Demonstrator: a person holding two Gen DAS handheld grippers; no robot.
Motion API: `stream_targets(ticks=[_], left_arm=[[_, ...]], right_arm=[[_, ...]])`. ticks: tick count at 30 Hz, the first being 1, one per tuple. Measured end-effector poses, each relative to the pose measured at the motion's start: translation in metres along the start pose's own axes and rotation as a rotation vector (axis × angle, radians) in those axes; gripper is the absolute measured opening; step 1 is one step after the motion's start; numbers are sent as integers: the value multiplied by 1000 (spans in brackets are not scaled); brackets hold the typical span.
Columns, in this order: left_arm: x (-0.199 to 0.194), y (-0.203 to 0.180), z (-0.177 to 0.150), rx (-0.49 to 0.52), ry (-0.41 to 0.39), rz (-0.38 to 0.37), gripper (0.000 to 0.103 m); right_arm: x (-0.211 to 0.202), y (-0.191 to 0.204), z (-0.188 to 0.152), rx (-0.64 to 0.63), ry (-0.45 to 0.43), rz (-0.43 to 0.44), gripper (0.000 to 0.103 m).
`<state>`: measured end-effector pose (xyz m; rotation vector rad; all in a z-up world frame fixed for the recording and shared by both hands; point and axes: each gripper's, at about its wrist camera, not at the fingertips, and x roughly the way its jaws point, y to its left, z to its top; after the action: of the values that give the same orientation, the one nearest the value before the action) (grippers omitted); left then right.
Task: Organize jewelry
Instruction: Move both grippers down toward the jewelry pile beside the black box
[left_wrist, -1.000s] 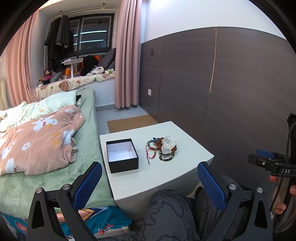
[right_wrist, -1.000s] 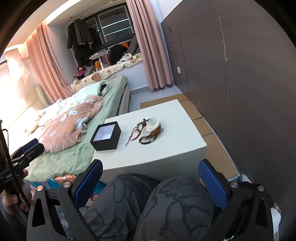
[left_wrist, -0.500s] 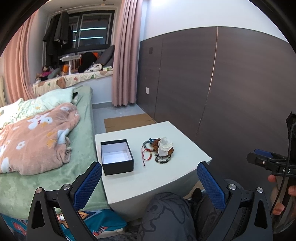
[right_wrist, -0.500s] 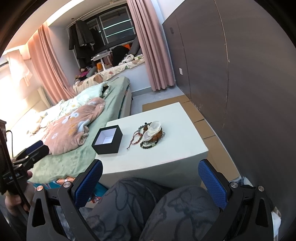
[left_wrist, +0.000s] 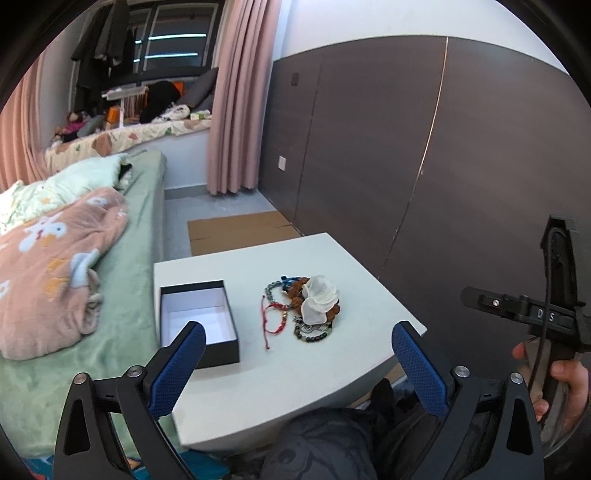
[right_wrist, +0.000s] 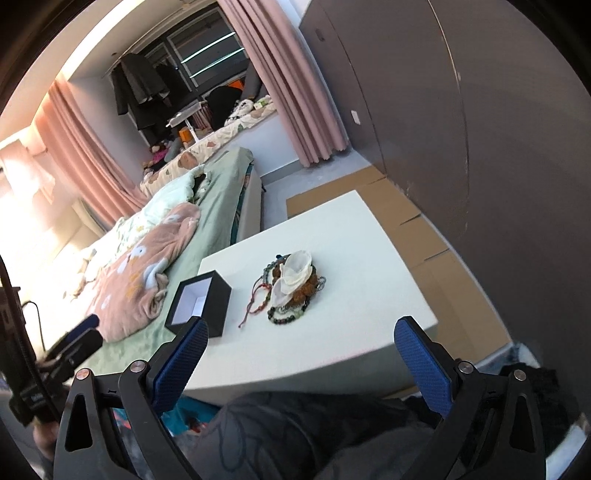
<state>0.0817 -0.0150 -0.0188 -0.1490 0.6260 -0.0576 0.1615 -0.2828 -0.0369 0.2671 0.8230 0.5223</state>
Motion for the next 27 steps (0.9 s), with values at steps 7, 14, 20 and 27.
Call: stream_targets(ticks=[7,14,20,27], left_arm=[[44,-7,12,-1,49,-19,89],[82,-3,19,-12,107,-1,78],[108,17,23,-100,160,5,62],[136,22,25,-105,197,26,57]], right_arm=[[38,-23,22,112,23,39,102],[75,-36,46,187,63,57,93],[120,-37,64,222,169,65,86],[172,-39,61,260,261,97,68]])
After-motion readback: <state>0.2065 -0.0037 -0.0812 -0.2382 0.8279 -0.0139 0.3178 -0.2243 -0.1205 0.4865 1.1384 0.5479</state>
